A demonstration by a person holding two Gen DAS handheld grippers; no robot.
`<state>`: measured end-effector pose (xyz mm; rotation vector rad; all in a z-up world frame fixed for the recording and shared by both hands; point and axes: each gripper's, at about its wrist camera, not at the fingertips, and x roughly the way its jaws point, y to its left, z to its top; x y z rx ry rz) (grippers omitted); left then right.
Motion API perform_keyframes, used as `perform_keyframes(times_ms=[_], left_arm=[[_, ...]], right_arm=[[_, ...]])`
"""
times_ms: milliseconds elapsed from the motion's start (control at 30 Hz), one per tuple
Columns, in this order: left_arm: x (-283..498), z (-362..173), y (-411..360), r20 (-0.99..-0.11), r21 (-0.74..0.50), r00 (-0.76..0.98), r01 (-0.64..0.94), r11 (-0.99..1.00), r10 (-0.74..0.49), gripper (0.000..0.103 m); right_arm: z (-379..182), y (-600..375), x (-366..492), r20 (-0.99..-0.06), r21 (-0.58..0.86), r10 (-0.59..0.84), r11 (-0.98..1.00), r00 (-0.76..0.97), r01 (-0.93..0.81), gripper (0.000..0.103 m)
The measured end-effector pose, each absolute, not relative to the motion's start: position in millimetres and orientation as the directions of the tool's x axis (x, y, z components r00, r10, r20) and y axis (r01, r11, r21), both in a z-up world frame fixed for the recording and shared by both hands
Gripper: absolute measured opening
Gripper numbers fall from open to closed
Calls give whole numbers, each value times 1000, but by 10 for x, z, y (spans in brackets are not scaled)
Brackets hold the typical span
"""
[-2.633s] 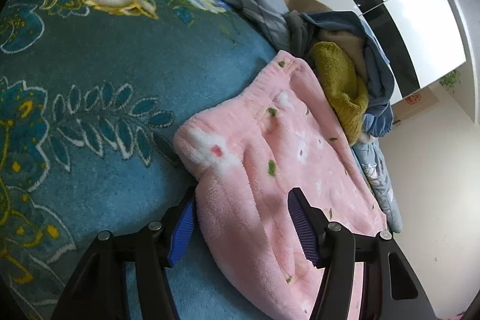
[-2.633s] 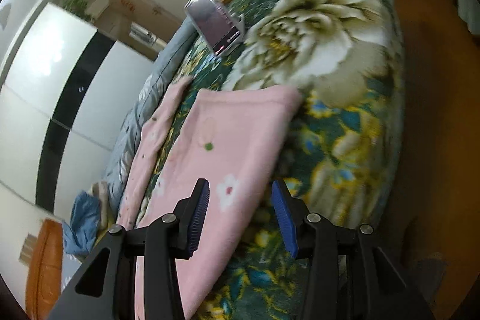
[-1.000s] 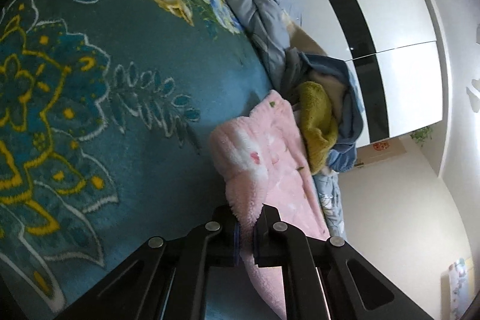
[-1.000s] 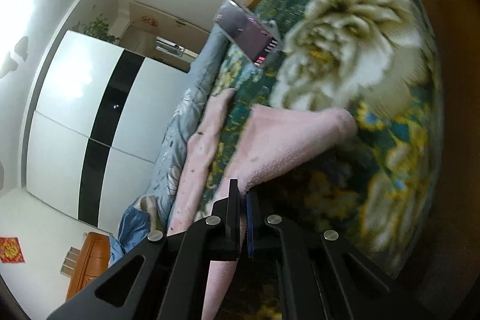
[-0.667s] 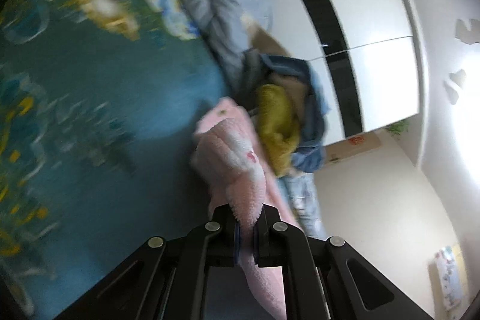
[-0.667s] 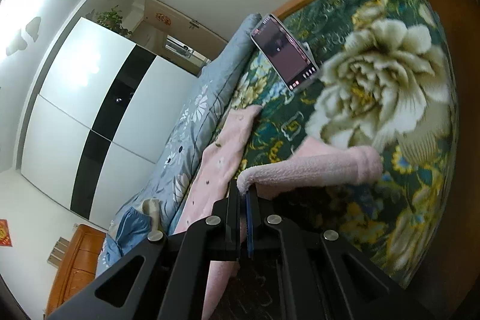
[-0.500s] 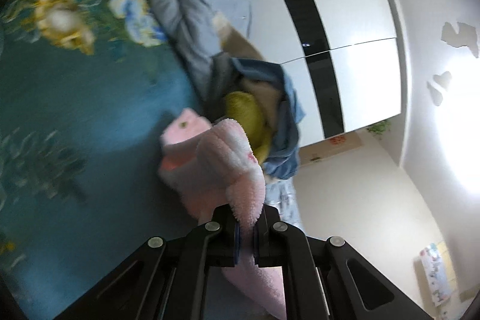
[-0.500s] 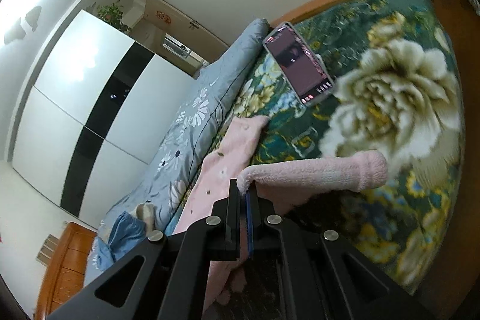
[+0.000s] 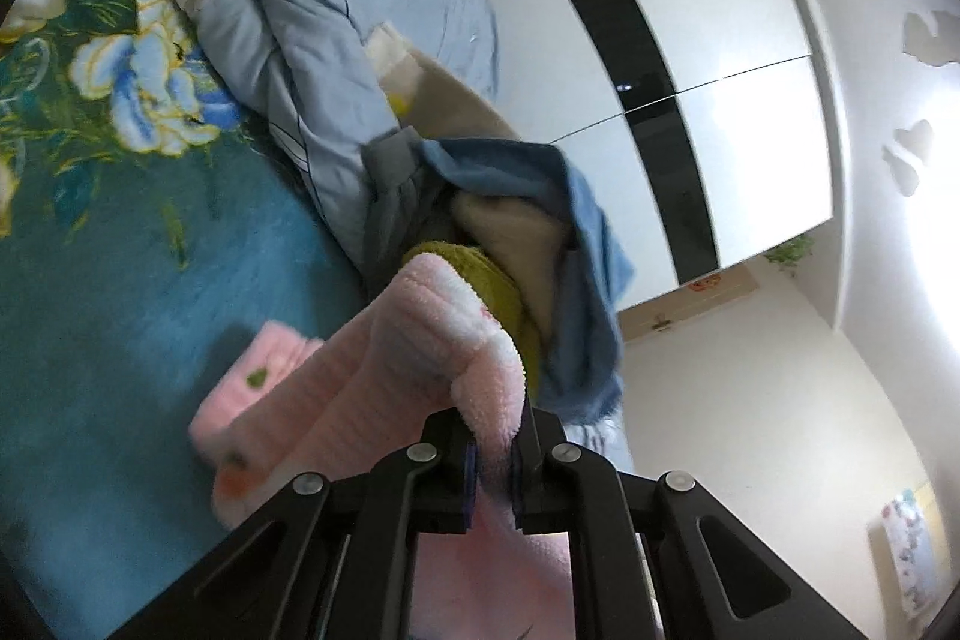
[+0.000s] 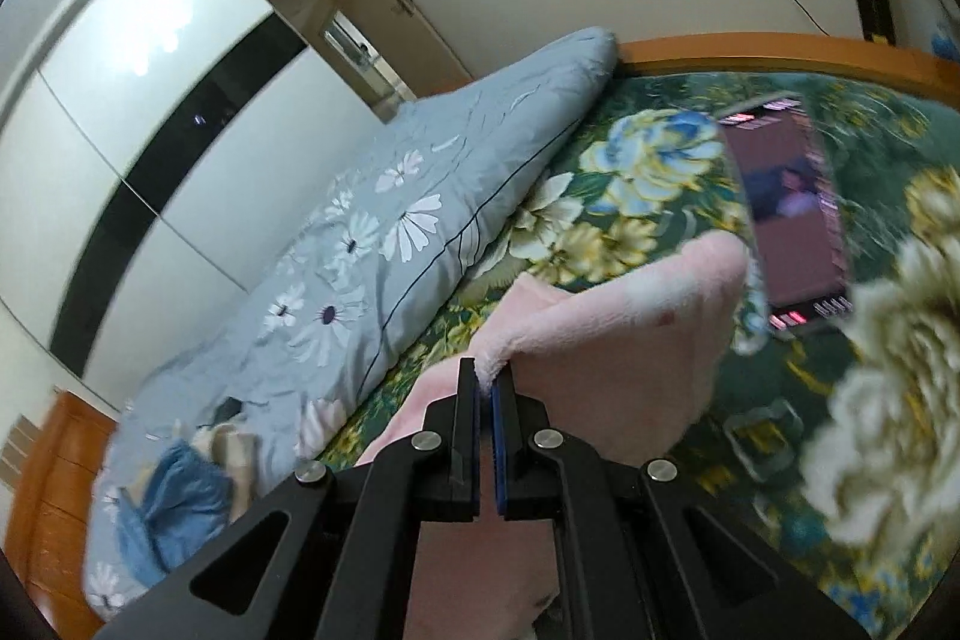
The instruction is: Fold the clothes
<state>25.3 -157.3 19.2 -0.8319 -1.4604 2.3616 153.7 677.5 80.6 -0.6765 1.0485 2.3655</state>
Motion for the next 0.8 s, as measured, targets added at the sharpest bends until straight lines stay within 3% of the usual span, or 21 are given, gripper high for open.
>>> perform_keyframes(times_ms=[333,600,667,700,767,800], left_arm=[[-623,-395,-1396,-516,-780,-755,217,-587,405,11],[-743,-578,-1294,-542,-752,-730,202,-627,415,15],[-684,-527,-1261,-532,-748,-737,178,-640,417,28],[-638,-490,-1242,-525,-745,-742,163,-646,418,46],[-540,-409,-1204,-518,-731,-752,142,-668,408,69],[-470,-348,-1184,-522,-710,-759,135,-691,389,69]], right_arm=[[143,6896,100,-751,368,215,-649,-625,-666,3],[-430,6963,-211,-789,380,148,-644,-596,-664,5],[-476,6968,-205,-782,391,138,-650,-608,-651,5],[-481,6971,-197,-779,393,133,-657,-613,-643,6],[-437,6983,-158,-764,401,130,-671,-632,-624,14],[-399,6988,-129,-753,412,125,-676,-646,-611,25]])
